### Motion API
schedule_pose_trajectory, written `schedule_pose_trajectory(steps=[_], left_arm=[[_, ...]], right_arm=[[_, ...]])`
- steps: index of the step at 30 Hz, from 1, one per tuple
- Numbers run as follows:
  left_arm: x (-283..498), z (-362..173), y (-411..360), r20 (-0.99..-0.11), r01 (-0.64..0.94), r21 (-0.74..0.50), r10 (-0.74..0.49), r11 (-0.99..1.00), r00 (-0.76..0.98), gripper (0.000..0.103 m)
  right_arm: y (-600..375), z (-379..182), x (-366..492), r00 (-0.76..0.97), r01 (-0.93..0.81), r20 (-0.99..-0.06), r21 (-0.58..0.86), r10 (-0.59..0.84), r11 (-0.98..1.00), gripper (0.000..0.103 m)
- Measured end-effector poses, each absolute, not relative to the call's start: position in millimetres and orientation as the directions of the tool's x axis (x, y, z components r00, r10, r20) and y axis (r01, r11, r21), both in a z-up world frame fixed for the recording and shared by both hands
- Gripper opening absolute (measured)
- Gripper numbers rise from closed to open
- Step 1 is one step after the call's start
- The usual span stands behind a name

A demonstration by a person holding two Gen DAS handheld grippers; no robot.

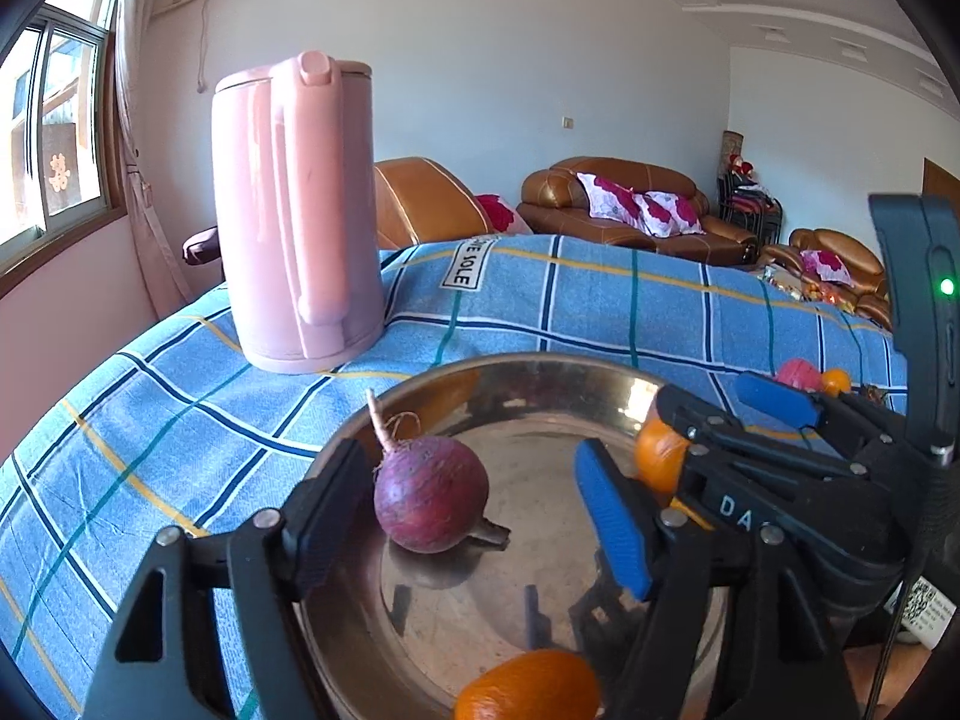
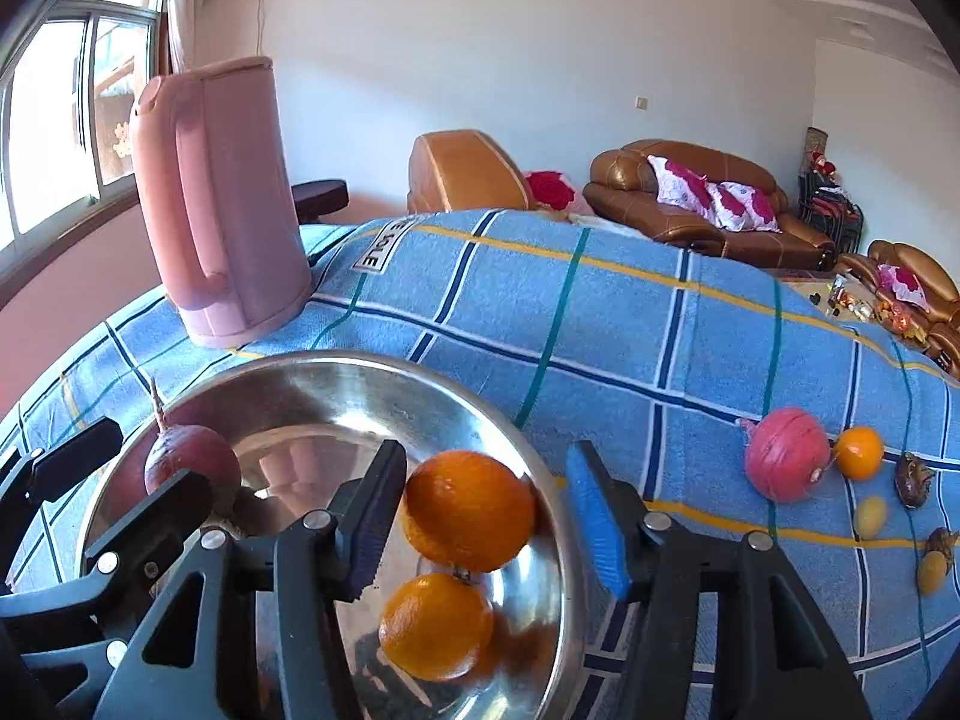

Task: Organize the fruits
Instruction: 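Carry both oranges over the steel bowl and open both tools, then withdraw both open tools from the steel bowl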

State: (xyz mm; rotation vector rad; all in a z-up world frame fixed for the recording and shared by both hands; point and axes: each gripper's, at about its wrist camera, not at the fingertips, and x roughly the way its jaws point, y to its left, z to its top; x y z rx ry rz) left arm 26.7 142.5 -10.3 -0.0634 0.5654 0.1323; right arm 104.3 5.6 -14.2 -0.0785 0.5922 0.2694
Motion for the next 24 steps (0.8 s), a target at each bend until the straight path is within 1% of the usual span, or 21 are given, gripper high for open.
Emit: schedule_pose_trajectory(steps=[1,2,3,4,8,9,10,11,14,17,20,24], left_arm=[[25,-9,142,-0.524,-0.143,-0.022,0.111,0.989,0.845,0.085],[23,-7,141,-0.509,-0.148,-0.018,0.118,0.989,0.852,0.089],[21,-5,141,-0.494,-0.154,-0.013,0.128,0.988,0.86,0.096],[20,-4,141,-0.481,-0.159,-0.011,0.134,0.987,0.867,0.102],[14,1,139,-0.435,-0.166,0.0,0.149,0.986,0.888,0.103],[14,1,138,-0.43,-0.17,0.008,0.157,0.985,0.889,0.103],[14,1,138,-0.429,-0.174,0.016,0.164,0.985,0.888,0.103],[14,1,137,-0.426,-0.178,0.023,0.17,0.984,0.889,0.103],[13,1,135,-0.411,-0.189,0.042,0.189,0.981,0.892,0.103],[8,3,131,-0.372,-0.202,0.059,0.209,0.978,0.905,0.103],[3,5,127,-0.337,-0.21,0.075,0.223,0.975,0.915,0.103],[-1,6,125,-0.316,-0.211,0.074,0.223,0.975,0.922,0.103]], right_arm=[[3,-11,99,0.818,-0.25,-0.534,0.004,0.213,0.968,0.059],[-1,-8,94,0.841,-0.22,-0.506,0.001,0.19,0.975,0.061],[-4,-6,89,0.864,-0.187,-0.477,-0.001,0.164,0.982,0.063],[-8,-3,84,0.886,-0.152,-0.444,0.001,0.137,0.988,0.066],[-21,8,60,0.948,-0.053,-0.315,0.015,0.055,0.999,0.08],[-23,9,56,0.954,-0.033,-0.296,0.013,0.035,0.999,0.083],[-24,11,54,0.958,-0.014,-0.288,0.006,0.015,1.0,0.088],[-24,11,53,0.958,0.003,-0.286,-0.001,-0.004,1.0,0.09],[-24,11,50,0.957,0.04,-0.286,-0.014,-0.042,0.999,0.09],[-25,11,42,0.956,0.081,-0.28,-0.025,-0.084,0.996,0.091],[-33,11,30,0.956,0.068,-0.285,-0.001,-0.065,0.998,0.091],[-41,10,21,0.958,0.061,-0.282,0.027,-0.051,0.998,0.091]])
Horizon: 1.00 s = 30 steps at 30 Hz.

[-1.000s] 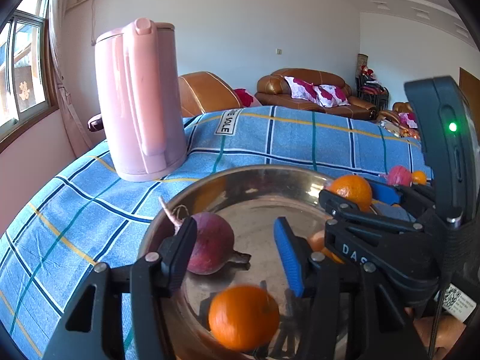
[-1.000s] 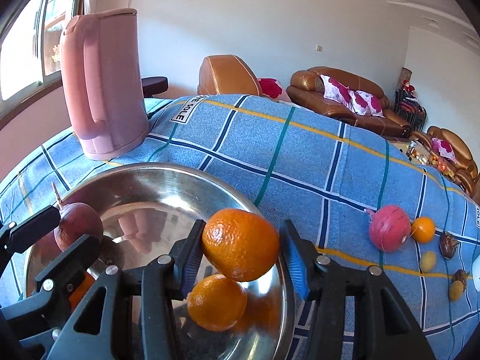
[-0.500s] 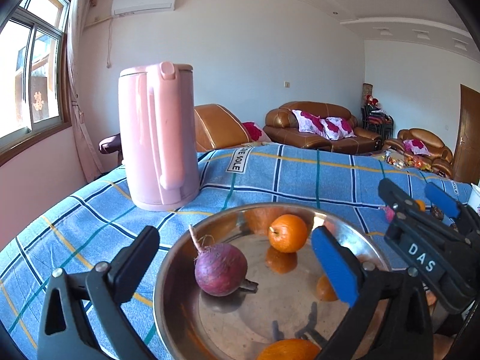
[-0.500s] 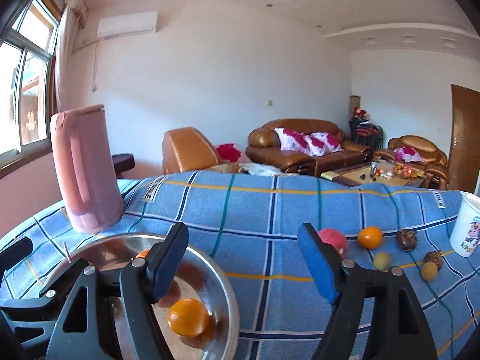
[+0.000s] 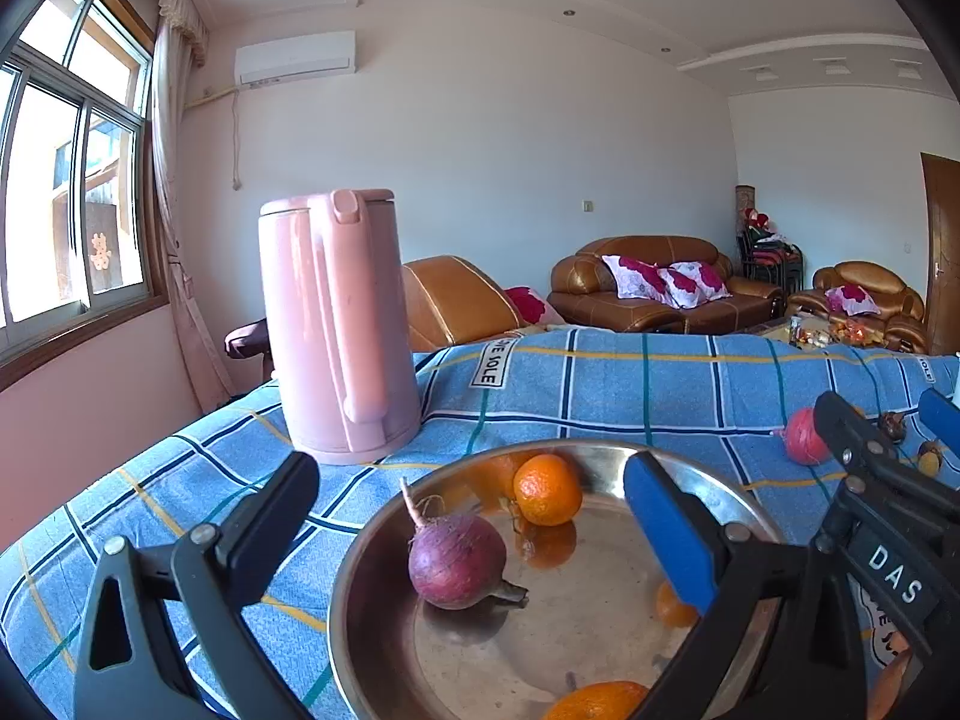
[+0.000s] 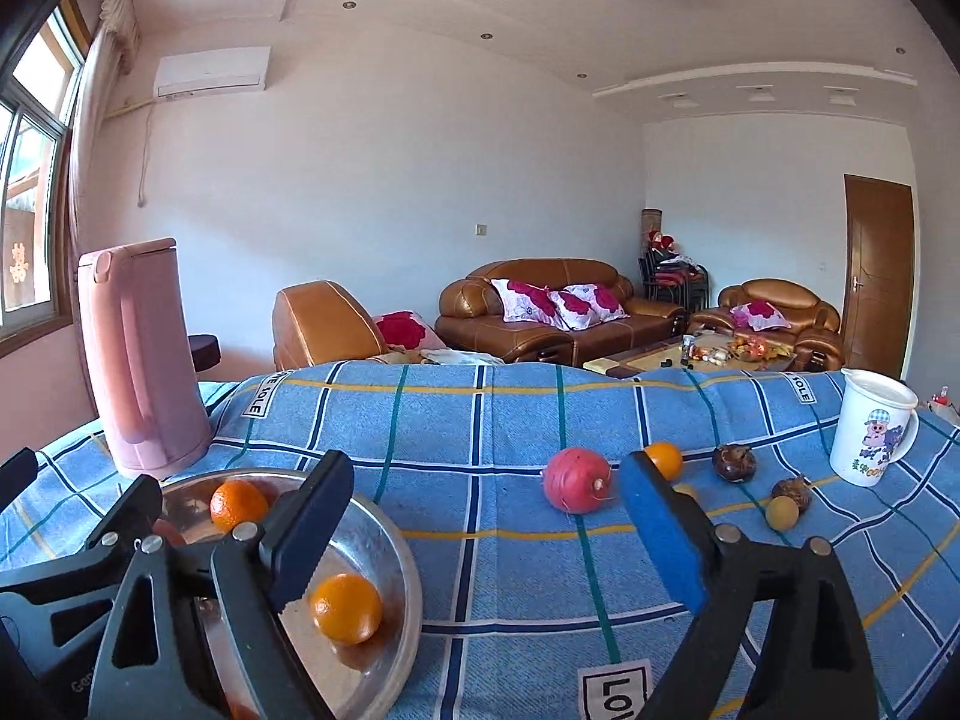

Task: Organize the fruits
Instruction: 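Withdraw both open tools from the steel bowl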

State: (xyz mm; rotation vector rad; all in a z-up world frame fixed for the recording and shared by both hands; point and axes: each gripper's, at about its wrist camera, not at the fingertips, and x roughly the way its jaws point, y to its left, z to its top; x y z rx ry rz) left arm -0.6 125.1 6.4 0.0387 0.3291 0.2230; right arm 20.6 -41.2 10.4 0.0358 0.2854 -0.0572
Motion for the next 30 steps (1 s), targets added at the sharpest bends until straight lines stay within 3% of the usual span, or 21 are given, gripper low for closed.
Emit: schedule_pose_trajectory(steps=[14,30], left_arm=[[0,4,117,-0.353,-0.2,0.065,0.21,0.978,0.912,0.103],[5,1,44,-0.406,-0.051,0.085,0.081,0.995,0.91,0.103]], right_arm=[[-65,11,10,0.954,0.085,-0.288,-0.015,-0.086,0.996,0.091],[-141,12,10,0.924,0.181,-0.337,-0.032,-0.181,0.983,0.091]])
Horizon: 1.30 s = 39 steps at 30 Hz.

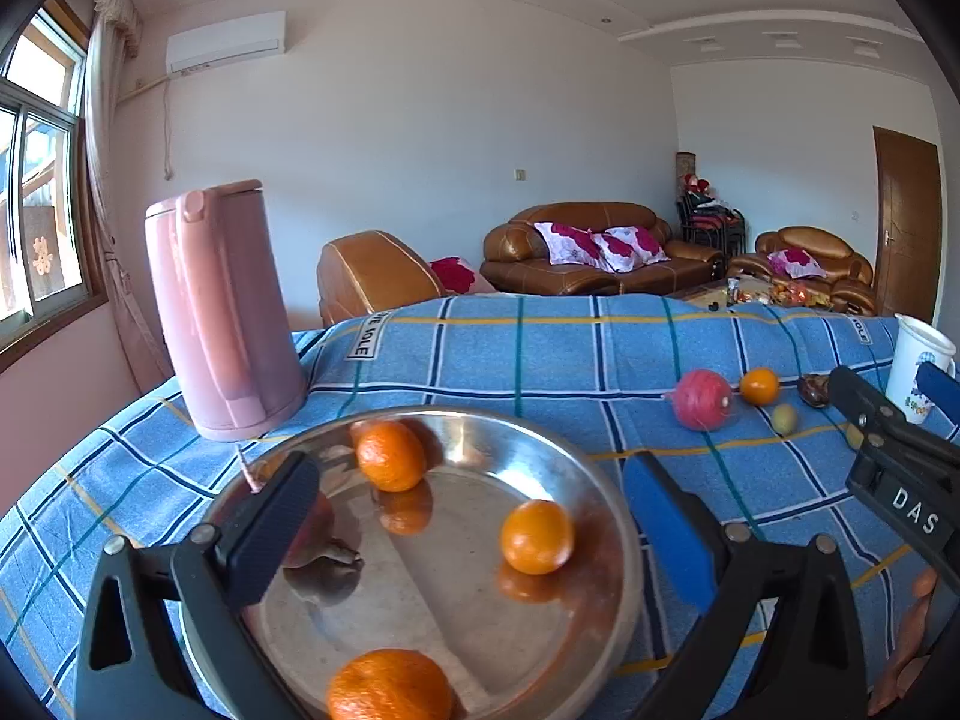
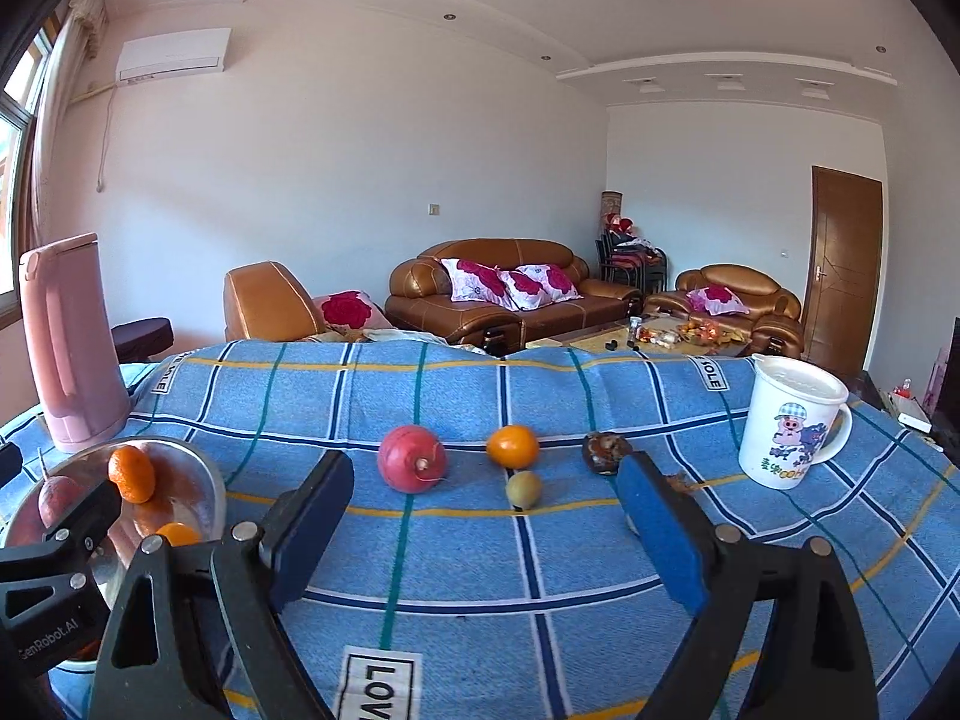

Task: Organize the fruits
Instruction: 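Withdraw both open tools from the steel bowl, then grasp the red radish with the left tool while the right tool grasps the dark brown fruit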

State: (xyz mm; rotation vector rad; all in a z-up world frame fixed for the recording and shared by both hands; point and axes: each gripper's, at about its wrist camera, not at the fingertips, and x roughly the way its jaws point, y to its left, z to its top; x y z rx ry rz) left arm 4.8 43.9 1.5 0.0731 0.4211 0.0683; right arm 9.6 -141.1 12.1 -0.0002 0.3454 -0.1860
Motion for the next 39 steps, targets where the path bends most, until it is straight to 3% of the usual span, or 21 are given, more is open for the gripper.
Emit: schedule_pose_trajectory(steps=[16,24,27,29,34,39], left_arm=[[18,1,-38,-0.445,0.063,0.119,-0.003,0.991,0.895,0.103],[35,-6,-65,-0.512,0.098,0.106,-0.03,0.99,0.859,0.103],[47,-10,-74,-0.549,0.085,0.092,-0.021,0.992,0.836,0.103],[56,-14,-80,-0.582,0.086,0.067,-0.031,0.994,0.813,0.103],[69,-25,-82,-0.649,0.095,0.022,-0.058,0.995,0.759,0.103],[74,-29,-65,-0.67,0.063,-0.062,-0.089,0.996,0.737,0.103]], right_arm=[[-228,8,14,0.869,0.31,-0.413,0.025,-0.272,0.951,0.091],[-292,-6,18,0.811,0.379,-0.533,0.166,-0.24,0.911,0.091],[-309,-13,22,0.795,0.382,-0.575,0.226,-0.194,0.896,0.081],[-311,-18,30,0.778,0.365,-0.608,0.235,-0.157,0.901,0.067],[-293,-17,59,0.755,0.278,-0.643,0.143,-0.124,0.95,0.066],[-302,-27,80,0.724,0.277,-0.688,0.225,-0.049,0.934,0.066]])
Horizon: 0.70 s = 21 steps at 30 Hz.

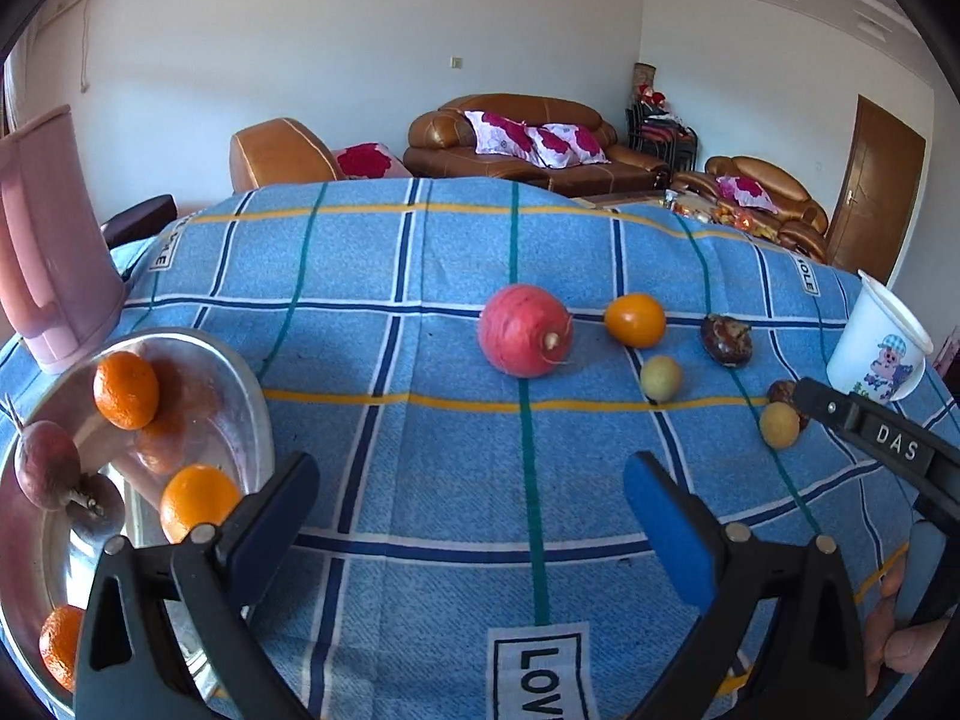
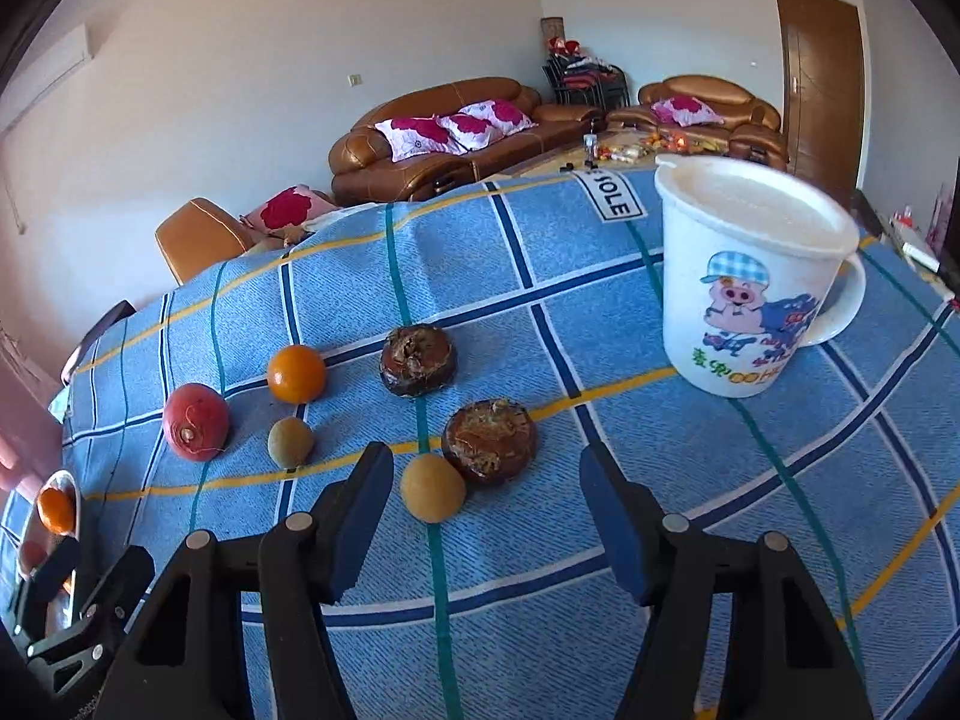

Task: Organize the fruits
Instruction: 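Grasp the red radish with the left tool while the right tool grasps the dark brown fruit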

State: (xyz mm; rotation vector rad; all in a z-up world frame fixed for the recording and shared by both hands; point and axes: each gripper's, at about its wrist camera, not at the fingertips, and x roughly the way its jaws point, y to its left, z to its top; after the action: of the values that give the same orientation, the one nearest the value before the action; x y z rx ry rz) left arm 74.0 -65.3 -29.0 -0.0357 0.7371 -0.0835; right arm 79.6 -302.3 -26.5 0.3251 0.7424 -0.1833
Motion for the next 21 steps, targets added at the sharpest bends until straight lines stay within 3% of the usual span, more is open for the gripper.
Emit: schedule_pose_trajectory(steps=[5,9,21], left_arm=[[79,-33,-57,-0.685,0.035,-0.098,-0.093,0.995,0.722,0.103],[78,-31,-65,-0.68,0.065,-0.068,-0.094,0.996,0.727,0.103],[77,-29,-69,-0.674,0.102,-0.057,-0.113,0.993,0.73,0.103]], right_arm=[[-323,-36,76,0.727,0.292,-0.686,0.287,-0.017,0.912,0.052],[-331,-43,83,0.711,0.297,-0.702,0.34,0.03,0.892,0.051],[-316,-44,116,0.684,0.242,-0.727,0.292,0.05,0.925,0.051]])
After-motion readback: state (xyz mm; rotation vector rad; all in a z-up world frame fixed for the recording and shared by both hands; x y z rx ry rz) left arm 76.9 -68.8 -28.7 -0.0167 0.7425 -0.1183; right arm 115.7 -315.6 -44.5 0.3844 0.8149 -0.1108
